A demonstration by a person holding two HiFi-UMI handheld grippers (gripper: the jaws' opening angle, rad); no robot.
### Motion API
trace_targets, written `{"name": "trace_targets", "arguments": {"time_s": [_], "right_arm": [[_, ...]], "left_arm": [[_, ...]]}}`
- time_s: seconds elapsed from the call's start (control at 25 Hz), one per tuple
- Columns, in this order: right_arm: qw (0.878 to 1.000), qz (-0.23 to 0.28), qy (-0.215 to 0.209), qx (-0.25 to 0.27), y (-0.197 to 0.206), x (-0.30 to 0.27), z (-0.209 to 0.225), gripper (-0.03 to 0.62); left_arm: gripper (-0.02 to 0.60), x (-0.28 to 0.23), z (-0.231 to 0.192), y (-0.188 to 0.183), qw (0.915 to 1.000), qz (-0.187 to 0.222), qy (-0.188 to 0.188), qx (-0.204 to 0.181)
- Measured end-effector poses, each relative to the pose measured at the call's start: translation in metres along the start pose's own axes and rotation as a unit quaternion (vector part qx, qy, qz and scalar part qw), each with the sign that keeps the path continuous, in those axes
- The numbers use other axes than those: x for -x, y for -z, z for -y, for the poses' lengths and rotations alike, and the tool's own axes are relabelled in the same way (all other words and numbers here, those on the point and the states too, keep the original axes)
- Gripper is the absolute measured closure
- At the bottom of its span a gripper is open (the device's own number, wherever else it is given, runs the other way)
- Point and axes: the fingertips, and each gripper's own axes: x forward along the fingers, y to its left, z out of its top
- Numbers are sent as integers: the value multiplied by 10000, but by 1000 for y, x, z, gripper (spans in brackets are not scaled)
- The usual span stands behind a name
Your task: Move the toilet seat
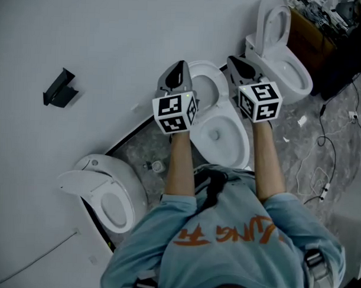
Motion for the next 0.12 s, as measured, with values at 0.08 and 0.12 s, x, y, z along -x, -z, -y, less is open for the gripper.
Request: {"name": "trace_targets", "arguments": {"time_s": [0.08,0.12], "right_arm": [[9999,38,-93,43,-5,-4,-3,595],[9999,57,-139,64,-7,-5,-5,596]], "left_arm": [[580,3,1,-3,9999,82,94,88],[580,5,2,-4,9998,125,138,121]]}}
